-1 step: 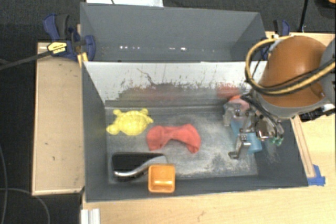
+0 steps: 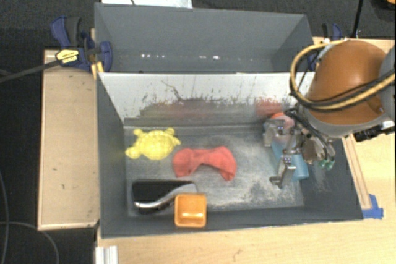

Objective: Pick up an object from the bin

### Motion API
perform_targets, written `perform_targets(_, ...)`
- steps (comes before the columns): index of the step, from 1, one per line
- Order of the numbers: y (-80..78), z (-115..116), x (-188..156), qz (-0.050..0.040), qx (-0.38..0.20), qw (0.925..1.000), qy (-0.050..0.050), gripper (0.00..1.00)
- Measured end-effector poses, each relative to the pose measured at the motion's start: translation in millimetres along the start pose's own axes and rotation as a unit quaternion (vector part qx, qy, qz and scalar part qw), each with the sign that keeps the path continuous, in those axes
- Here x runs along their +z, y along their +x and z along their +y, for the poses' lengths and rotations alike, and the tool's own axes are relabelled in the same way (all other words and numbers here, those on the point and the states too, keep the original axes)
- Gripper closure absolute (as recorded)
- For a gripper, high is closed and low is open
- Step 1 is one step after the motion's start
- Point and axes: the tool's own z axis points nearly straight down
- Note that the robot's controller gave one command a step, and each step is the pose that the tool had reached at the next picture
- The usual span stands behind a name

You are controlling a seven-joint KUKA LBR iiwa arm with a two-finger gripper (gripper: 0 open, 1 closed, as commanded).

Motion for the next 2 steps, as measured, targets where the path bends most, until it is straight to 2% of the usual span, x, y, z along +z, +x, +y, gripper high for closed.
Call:
perform_targets(1,-16.1,53.5,70.5,-0.0027,-0.023,0.9997,0.000,0.00)
perform_targets(2,-16.0,84.0,124.2,0.0026,-0.007,1.0000,-0.001,0.00)
